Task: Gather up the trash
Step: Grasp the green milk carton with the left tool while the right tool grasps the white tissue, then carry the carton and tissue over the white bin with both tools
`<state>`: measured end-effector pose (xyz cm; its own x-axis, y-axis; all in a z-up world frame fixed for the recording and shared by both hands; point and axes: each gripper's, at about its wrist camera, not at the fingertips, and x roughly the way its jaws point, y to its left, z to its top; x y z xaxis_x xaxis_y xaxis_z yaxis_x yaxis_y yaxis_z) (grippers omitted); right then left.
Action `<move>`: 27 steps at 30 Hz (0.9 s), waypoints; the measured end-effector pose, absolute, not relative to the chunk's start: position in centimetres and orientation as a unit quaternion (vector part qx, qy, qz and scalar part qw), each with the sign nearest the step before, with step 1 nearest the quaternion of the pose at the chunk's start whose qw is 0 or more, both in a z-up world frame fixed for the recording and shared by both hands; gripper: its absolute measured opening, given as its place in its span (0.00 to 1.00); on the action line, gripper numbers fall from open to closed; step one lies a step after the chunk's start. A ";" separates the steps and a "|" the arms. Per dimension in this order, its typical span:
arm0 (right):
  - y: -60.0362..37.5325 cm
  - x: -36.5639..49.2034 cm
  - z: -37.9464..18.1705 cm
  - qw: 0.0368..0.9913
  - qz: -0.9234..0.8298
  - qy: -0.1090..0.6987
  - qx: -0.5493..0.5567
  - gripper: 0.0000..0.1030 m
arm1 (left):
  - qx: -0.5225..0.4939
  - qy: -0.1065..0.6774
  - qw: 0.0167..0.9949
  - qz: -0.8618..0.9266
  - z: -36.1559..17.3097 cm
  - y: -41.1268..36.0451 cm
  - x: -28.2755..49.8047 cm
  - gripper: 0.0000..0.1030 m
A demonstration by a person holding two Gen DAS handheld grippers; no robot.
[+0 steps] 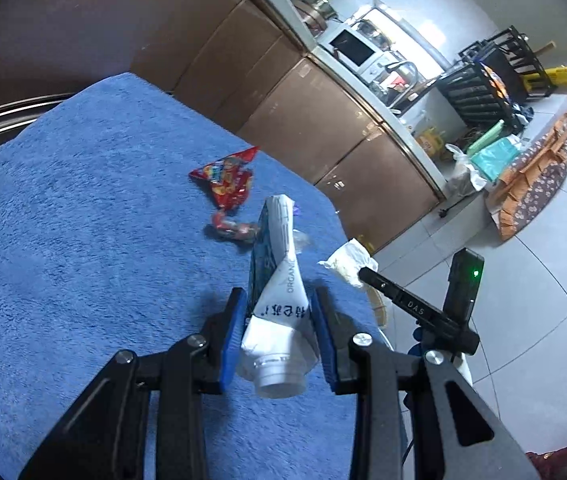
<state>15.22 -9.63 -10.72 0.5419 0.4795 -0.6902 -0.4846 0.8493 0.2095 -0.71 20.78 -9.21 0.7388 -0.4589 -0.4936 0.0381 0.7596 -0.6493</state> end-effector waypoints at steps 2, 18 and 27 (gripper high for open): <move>-10.5 14.7 -10.4 0.880 0.274 0.387 0.007 0.07 | -0.318 0.331 0.876 -0.149 -8.7 20.3 -0.8 0.31; -22.0 12.1 -9.3 0.918 0.187 0.337 0.097 0.07 | -0.264 0.341 0.863 -0.263 -3.3 9.6 5.1 0.31; -35.8 10.9 -11.1 0.931 0.016 0.331 0.154 0.07 | -0.187 0.370 0.830 -0.373 -1.6 -6.6 13.6 0.31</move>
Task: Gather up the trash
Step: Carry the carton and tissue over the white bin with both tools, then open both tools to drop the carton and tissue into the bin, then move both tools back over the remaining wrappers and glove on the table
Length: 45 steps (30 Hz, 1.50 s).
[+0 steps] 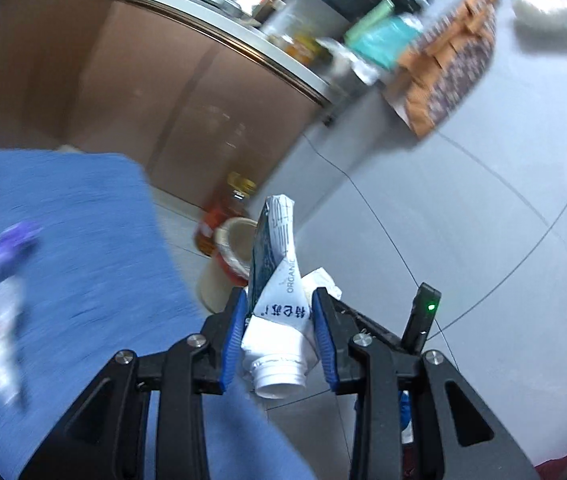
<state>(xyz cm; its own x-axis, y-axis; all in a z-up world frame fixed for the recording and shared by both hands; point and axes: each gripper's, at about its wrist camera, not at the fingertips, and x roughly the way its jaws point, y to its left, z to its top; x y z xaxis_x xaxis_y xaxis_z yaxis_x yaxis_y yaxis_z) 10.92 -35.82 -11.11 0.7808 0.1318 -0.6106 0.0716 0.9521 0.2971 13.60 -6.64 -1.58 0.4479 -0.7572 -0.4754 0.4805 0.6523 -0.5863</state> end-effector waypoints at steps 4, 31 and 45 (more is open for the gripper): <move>-40.4 10.6 -13.0 0.924 -0.050 0.342 0.163 0.08 | -0.151 0.385 0.811 -0.414 -1.8 -14.9 16.8 0.31; -45.1 10.5 -18.5 0.897 -0.169 0.370 0.172 0.61 | -0.048 0.413 0.792 -0.448 -7.1 -31.2 20.9 0.40; -36.0 7.7 -6.0 0.953 -0.100 0.268 0.100 1.00 | -0.040 0.285 0.900 -0.327 -0.5 -15.4 13.0 0.49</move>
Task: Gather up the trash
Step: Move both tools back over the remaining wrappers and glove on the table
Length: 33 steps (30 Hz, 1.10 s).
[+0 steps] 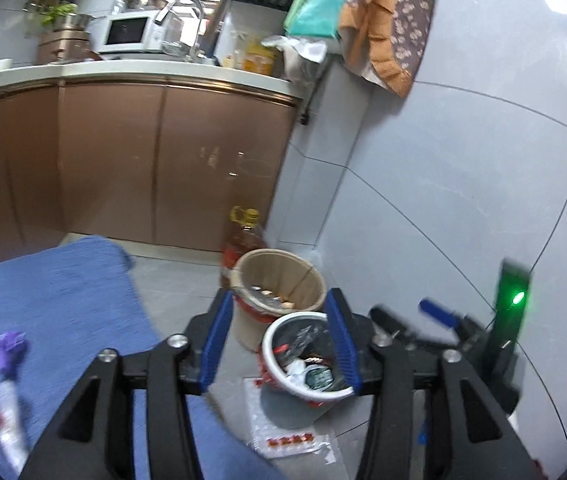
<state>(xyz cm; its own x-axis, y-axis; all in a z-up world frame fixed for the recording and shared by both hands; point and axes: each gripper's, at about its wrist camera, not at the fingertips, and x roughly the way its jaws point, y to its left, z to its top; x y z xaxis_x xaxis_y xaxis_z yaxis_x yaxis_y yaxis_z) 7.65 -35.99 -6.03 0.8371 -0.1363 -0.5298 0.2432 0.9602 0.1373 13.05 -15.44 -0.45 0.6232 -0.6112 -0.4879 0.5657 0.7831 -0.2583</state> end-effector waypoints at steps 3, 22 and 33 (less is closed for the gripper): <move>-33.3 6.9 -3.3 0.963 -0.072 0.242 0.089 1.00 | -0.047 0.272 0.915 -0.293 0.6 -11.5 11.3 0.54; -20.6 3.9 3.0 0.975 0.091 0.187 0.075 1.00 | -0.071 0.184 0.980 -0.025 3.0 7.9 0.9 0.70; -15.7 4.0 1.6 0.964 0.147 0.219 0.037 1.00 | -0.095 0.217 0.970 0.049 -1.0 16.1 -1.5 0.70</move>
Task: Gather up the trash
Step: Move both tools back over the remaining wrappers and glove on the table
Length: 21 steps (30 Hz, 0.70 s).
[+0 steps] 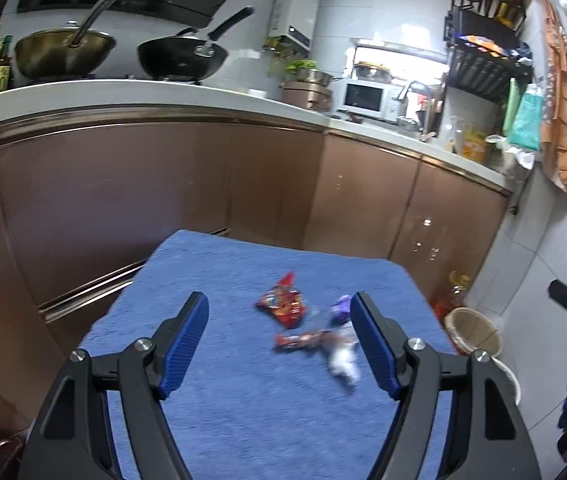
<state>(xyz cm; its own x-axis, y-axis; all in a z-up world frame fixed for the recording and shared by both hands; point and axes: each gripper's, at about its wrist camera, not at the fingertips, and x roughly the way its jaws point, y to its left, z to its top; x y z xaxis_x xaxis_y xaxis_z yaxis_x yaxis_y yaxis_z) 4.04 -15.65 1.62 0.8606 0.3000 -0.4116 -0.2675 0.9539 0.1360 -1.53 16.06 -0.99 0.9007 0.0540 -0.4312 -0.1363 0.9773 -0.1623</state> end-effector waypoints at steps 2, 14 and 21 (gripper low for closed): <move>-15.2 4.2 1.5 0.963 0.151 0.219 0.037 1.00 | -0.091 0.218 0.970 0.060 -1.4 16.9 -1.7 0.70; -12.6 6.5 -1.8 0.952 0.150 0.266 0.024 1.00 | -0.079 0.252 0.962 0.073 -4.9 18.2 0.3 0.70; -10.6 8.0 -3.3 0.944 0.153 0.292 0.002 1.00 | -0.065 0.266 0.959 0.078 -6.2 18.6 2.0 0.70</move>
